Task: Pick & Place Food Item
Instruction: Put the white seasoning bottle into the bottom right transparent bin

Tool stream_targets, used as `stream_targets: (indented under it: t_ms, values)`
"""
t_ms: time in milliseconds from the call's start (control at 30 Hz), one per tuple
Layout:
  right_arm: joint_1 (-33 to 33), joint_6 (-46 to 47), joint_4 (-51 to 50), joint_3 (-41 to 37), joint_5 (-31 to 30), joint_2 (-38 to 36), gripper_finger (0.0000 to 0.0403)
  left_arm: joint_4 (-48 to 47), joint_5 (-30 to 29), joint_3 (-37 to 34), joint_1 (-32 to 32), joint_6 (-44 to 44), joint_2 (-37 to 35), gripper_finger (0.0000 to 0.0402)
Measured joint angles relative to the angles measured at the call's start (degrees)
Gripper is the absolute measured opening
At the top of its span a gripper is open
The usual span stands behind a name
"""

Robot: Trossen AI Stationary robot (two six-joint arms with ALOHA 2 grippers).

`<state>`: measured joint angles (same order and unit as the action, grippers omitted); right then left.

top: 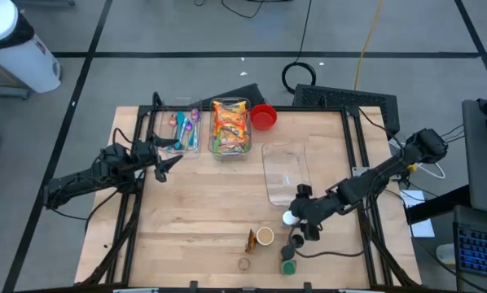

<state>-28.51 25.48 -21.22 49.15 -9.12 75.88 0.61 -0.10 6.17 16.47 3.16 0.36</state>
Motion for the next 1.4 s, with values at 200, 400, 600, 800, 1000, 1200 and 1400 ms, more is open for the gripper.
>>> stream_targets:
  t_ms: [200,400,600,800,1000,1200,1400]
  values:
    - [0.02,-0.07,-0.12,0.0,-1.6,0.02,0.0251,-0.01,0.0,0.0,-0.01,0.0,0.0,0.0283]
    - [0.02,-0.71,0.06,0.0,-1.68,0.02,0.0221,0.01,0.0,0.0,-0.02,0.0,0.0,0.0283]
    - [0.02,-0.75,2.08,0.0,-1.42,0.02,0.0211,0.01,0.0,0.0,-0.01,0.0,0.0,0.0283]
    - [0.02,-0.84,3.44,-0.3,-1.34,0.47,0.0233,0.01,0.0,0.0,-0.01,0.0,0.0,0.0283]
    - [0.04,-0.95,6.93,-2.17,-1.25,2.41,0.0248,0.01,0.0,0.0,-0.01,0.0,0.0,0.0283]
    - [0.05,-1.1,7.54,-2.29,-1.29,2.76,0.0238,-0.05,0.0,0.0,-0.02,0.0,0.02,0.0283]
    - [0.04,-1.12,9.18,-2.34,-1.16,1.64,0.0216,-0.01,0.0,0.0,-0.02,0.0,0.02,0.0283]
